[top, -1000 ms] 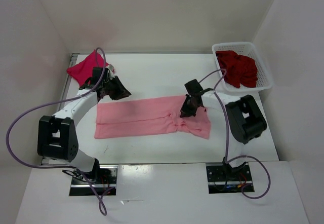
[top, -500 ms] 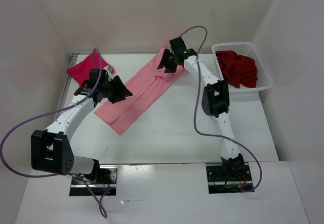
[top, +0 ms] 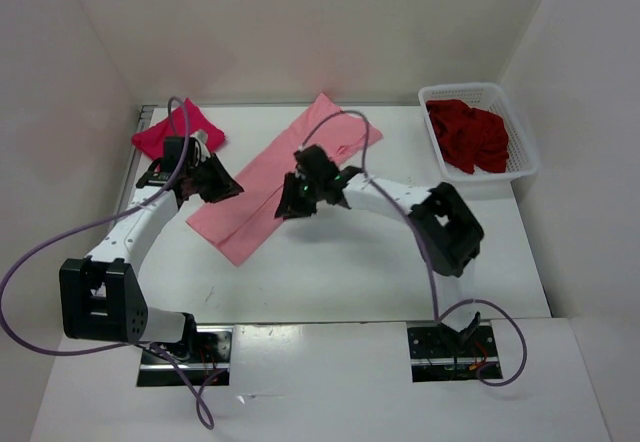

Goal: Fold and stack the t-shirts
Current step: Rotate the tshirt 70 degrees

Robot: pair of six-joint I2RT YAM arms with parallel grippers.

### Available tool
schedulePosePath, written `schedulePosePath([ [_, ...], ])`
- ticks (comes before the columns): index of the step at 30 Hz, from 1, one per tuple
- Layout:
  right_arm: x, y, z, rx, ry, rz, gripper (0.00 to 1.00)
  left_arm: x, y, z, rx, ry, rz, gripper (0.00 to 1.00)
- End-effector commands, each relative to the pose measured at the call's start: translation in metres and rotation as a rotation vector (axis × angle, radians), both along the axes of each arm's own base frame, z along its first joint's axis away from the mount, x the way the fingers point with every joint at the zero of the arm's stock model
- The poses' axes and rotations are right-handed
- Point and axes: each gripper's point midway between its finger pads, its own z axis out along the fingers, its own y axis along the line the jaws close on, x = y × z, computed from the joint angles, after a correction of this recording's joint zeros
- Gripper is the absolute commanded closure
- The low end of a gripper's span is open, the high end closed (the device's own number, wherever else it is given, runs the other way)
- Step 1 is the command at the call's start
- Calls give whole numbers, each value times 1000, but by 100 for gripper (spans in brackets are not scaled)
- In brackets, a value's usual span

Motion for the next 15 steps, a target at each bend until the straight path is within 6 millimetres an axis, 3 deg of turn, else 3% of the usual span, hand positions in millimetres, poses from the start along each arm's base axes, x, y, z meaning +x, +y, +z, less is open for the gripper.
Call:
schedulePosePath([
  [1, -24, 34, -26, 50, 56, 45, 57, -3, 5, -2, 31, 5, -14, 73],
  [3, -31, 43, -41, 56, 95, 34, 45, -3, 6, 4, 37, -15, -8, 73],
  [5, -23, 45, -49, 55, 102, -13, 42, -6, 6, 4, 37, -17, -8, 70],
  [9, -18, 40, -97, -25, 151, -104, 38, -15, 7, -4, 37, 0, -8, 67],
  [12, -12, 45, -119, -55, 174, -149, 52, -17, 7, -8, 38, 9, -8, 67],
  [13, -15, 50, -123, -58, 175, -140, 70, -17, 7, -5, 37, 0, -8, 66],
  [15, -16, 49, -131, -79, 201, -149, 85, -17, 7, -5, 37, 0, -8, 65],
])
